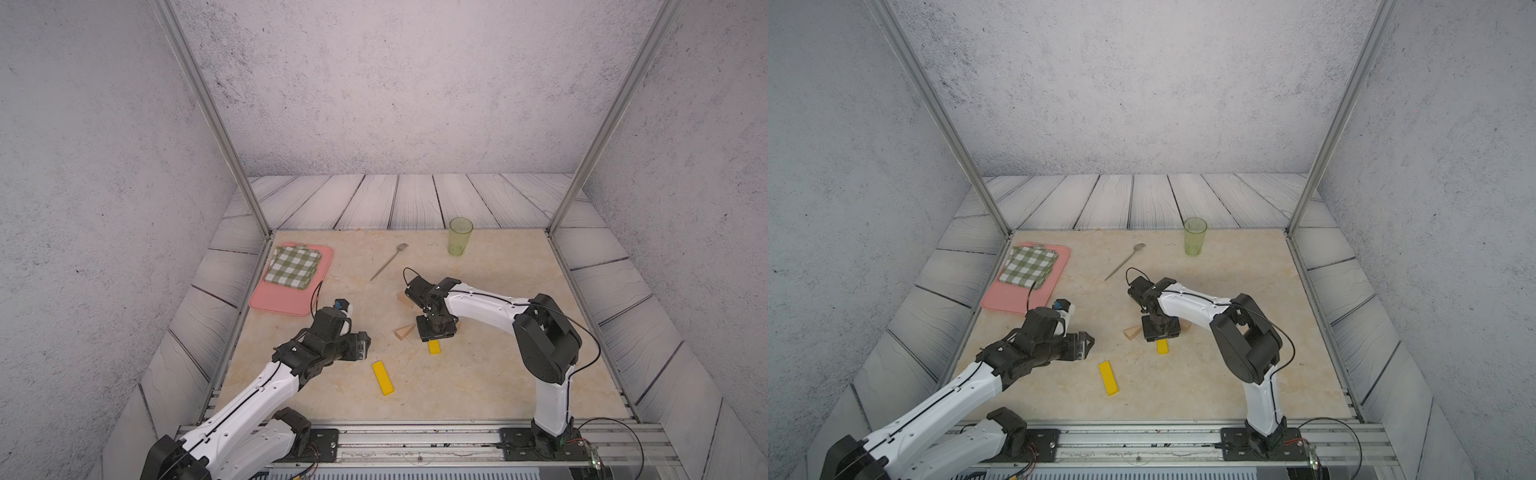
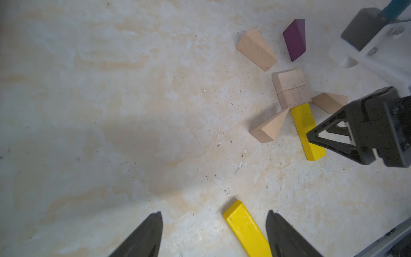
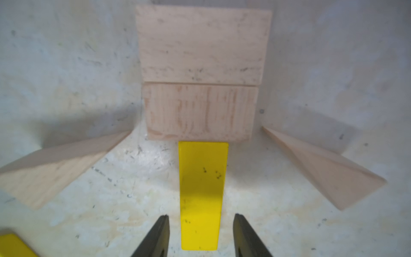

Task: Assemble a small pinwheel with building blocks
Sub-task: Assemble the building block at the center of the board.

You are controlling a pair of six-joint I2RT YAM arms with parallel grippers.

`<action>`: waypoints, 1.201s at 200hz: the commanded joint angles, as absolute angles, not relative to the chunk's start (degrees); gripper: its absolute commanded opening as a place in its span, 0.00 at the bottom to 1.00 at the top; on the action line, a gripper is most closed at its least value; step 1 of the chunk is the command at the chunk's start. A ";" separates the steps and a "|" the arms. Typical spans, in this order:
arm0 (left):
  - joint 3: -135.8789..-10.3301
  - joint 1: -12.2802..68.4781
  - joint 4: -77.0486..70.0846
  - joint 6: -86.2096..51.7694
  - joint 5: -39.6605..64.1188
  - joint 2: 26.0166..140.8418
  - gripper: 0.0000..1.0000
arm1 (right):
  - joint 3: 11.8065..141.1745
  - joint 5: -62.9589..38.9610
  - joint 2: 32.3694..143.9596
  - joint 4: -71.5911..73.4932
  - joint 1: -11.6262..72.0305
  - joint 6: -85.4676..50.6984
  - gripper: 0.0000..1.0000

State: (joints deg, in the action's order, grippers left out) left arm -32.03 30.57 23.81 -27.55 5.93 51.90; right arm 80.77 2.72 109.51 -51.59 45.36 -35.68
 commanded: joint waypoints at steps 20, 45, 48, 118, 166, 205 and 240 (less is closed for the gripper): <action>-33.11 28.39 27.38 -30.61 1.24 48.01 0.81 | 83.31 5.71 100.57 -57.66 50.02 -33.39 0.53; -33.89 25.52 29.70 -31.54 1.45 47.90 0.82 | 85.23 5.81 102.82 -57.84 56.19 -34.70 0.53; -33.94 25.13 29.93 -31.63 1.64 47.98 0.82 | 85.58 5.69 103.42 -57.80 56.96 -34.76 0.53; -34.47 15.09 33.82 -34.30 4.41 47.90 0.83 | 96.46 3.06 117.97 -58.17 68.14 -35.03 0.55; -33.79 9.02 36.69 -36.63 4.85 47.58 0.84 | 98.69 1.16 121.63 -58.51 68.73 -33.95 0.55; -33.02 4.52 38.51 -38.55 5.01 46.66 0.84 | 98.00 -1.15 123.02 -56.75 68.88 -34.32 0.56; -32.54 2.66 39.50 -39.79 4.76 46.27 0.84 | 98.72 -2.15 124.10 -56.79 69.10 -33.84 0.56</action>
State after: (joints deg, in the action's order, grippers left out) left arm -33.17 3.84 37.52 -38.33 4.71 47.00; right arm 97.47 -0.64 121.89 -56.29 68.71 -34.26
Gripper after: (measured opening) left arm 0.843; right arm 0.561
